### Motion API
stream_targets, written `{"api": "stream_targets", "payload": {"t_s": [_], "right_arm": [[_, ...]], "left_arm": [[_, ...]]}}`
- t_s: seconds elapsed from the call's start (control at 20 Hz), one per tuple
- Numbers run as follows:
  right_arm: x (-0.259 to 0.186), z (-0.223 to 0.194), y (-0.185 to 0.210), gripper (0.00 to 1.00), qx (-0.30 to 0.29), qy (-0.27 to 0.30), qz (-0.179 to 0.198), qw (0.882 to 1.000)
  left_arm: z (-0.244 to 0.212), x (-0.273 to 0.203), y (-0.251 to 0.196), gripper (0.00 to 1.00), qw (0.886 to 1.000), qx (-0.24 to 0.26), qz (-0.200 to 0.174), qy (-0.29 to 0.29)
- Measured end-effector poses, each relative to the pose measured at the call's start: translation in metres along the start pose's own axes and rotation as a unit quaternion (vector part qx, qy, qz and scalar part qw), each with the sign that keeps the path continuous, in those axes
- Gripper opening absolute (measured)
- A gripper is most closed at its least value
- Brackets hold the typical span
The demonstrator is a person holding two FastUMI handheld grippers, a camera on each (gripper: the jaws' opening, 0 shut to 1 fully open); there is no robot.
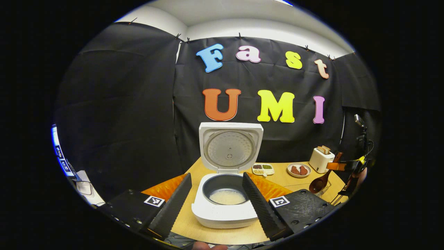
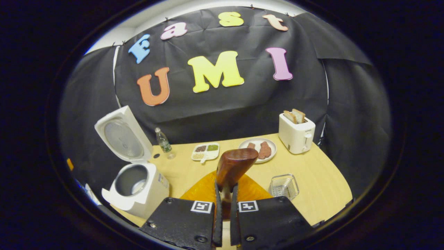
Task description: Close the left gripper, press the button to open the rice cooker; take a wooden spoon from the chopstick holder with the right hand, scoop a spoonful of rice and pour it into the rice cooker, then put the wooden spoon back into the chopstick holder.
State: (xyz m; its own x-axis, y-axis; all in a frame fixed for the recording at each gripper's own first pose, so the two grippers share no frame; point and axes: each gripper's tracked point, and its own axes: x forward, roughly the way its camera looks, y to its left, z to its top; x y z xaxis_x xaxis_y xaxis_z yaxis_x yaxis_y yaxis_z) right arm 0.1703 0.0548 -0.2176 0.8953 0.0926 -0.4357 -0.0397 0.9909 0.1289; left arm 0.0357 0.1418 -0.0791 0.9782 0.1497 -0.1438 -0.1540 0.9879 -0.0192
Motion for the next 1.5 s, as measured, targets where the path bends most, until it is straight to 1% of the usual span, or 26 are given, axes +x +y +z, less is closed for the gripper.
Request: {"api": "stream_targets", "payload": {"t_s": [0.1,0.25,0.35,0.45,0.6,0.85,1.0,1.05,1.1,1.15,1.25,1.4,1.5], "right_arm": [[0.019,-0.022,-0.001,0.14,-0.036,0.009,-0.021,0.999],[0.038,-0.044,0.0,0.14,-0.099,0.012,-0.039,0.994],[0.046,-0.056,0.004,0.14,-0.13,0.012,-0.045,0.99],[0.054,-0.071,0.008,0.14,-0.139,0.021,-0.044,0.989],[0.056,-0.077,0.019,0.14,-0.133,0.019,-0.034,0.99],[0.059,-0.095,0.058,0.14,-0.061,0.047,0.035,0.996],[0.057,-0.1,0.08,0.14,-0.005,0.07,0.073,0.995],[0.057,-0.101,0.083,0.14,0.018,0.077,0.079,0.994],[0.057,-0.101,0.085,0.19,0.046,0.086,0.082,0.992],[0.058,-0.101,0.085,0.14,0.078,0.095,0.084,0.989],[0.057,-0.102,0.084,0.14,0.142,0.111,0.088,0.98],[0.056,-0.1,0.069,0.14,0.231,0.128,0.086,0.961],[0.055,-0.096,0.056,0.14,0.272,0.13,0.085,0.95]], "left_arm": [[0.0,-0.007,0.005,0.94,1.0,-0.002,0.003,0.002],[-0.006,-0.014,0.012,0.94,1.0,0.001,0.011,0.011],[-0.01,-0.016,0.015,0.94,1.0,0.004,0.018,0.016],[-0.012,-0.02,0.017,0.94,1.0,0.005,0.021,0.022],[-0.012,-0.02,0.016,0.95,0.999,0.003,0.023,0.024],[-0.012,-0.023,0.017,0.95,0.999,0.001,0.027,0.023],[-0.014,-0.025,0.019,0.95,0.999,-0.001,0.032,0.025],[-0.014,-0.026,0.021,0.95,0.999,-0.002,0.034,0.026],[-0.015,-0.026,0.023,0.95,0.999,-0.002,0.036,0.026],[-0.014,-0.028,0.024,0.95,0.999,-0.003,0.038,0.026],[-0.014,-0.029,0.026,0.95,0.999,-0.004,0.042,0.025],[-0.012,-0.028,0.024,0.95,0.999,-0.006,0.043,0.023],[-0.012,-0.027,0.02,0.95,0.999,-0.006,0.041,0.024]]}}
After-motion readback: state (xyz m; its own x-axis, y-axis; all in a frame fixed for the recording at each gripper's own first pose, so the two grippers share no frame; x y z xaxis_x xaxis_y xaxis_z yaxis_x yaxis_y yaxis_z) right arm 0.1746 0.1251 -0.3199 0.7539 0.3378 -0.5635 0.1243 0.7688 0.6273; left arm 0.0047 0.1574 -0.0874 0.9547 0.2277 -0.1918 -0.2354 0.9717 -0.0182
